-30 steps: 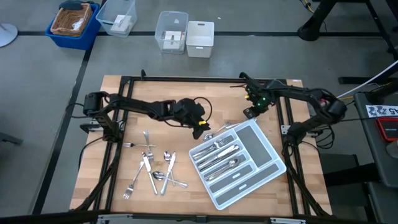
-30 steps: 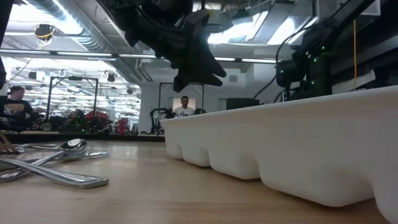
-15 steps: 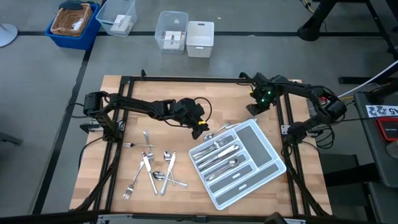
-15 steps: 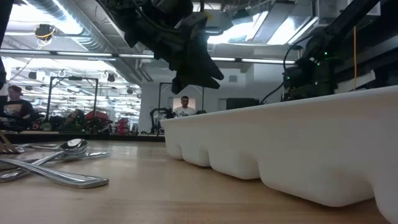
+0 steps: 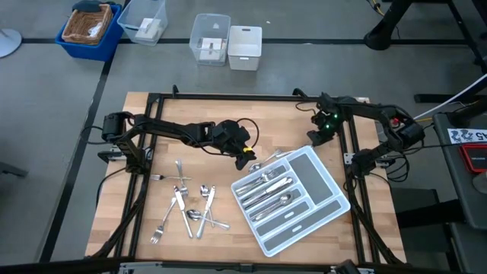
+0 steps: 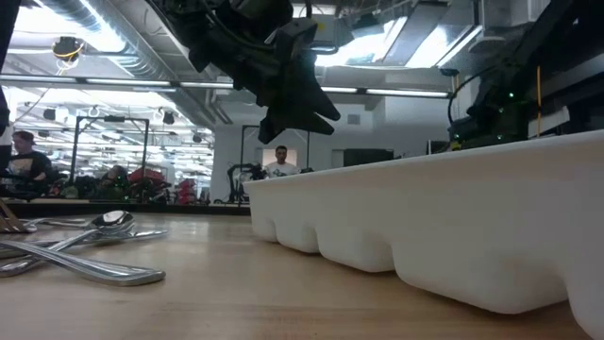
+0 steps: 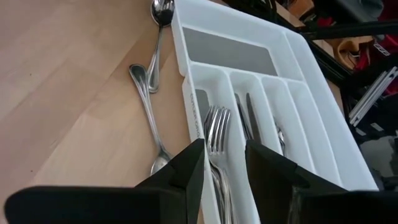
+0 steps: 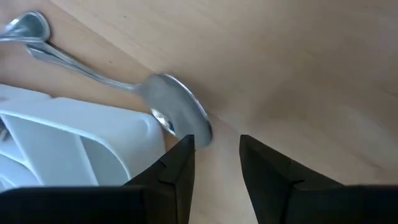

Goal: Sort silverware
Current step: Put the silver spoon into the silverware tray

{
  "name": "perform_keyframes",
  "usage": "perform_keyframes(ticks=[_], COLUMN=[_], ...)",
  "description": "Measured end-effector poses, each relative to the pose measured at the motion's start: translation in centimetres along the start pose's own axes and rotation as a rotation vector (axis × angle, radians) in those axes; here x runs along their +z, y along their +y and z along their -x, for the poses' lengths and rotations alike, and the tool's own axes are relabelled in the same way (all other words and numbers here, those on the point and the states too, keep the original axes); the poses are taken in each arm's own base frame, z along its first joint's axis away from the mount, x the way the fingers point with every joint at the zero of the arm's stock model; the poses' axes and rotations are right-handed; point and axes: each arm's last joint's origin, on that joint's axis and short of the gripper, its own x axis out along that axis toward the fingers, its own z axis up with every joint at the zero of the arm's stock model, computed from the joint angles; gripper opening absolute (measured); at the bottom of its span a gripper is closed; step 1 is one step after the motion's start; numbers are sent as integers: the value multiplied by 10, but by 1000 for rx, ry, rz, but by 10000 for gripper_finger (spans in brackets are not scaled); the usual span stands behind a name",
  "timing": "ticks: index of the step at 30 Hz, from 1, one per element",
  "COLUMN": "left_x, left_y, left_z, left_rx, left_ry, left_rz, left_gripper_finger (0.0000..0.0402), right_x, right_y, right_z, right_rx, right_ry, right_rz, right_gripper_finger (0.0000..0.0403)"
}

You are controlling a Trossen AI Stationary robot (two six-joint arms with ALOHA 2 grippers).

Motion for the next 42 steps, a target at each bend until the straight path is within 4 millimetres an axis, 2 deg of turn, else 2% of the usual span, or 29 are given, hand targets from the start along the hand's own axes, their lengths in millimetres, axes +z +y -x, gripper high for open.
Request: perform_keyframes(ticks=[9,15,19,26,32,42], left_x=[0,0,0,0,0,0], left_y=[0,0,0,0,0,0], left_z=[0,0,0,0,0,0], left_rx=[3,3,3,3,2,3], left_ry=[-2,-2,-1,-2,-1,-1], left_rz=[10,24,25,25,35,54], left_gripper_finger=[107,107,107,107,107,107], right_x=[1,-3,-5,-4,-1,12], right_y=[-3,-4,-5,-6,-5,-2], right_z=[-12,-16,-18,-21,-21,-18], right_rx=[88,121,139,165,202,272], right_ry=[-78,-66,-58,-89,-120,-227], right_rz=[42,33,25,44,44,30], right_gripper_finger=[128,124,97,14,20,5])
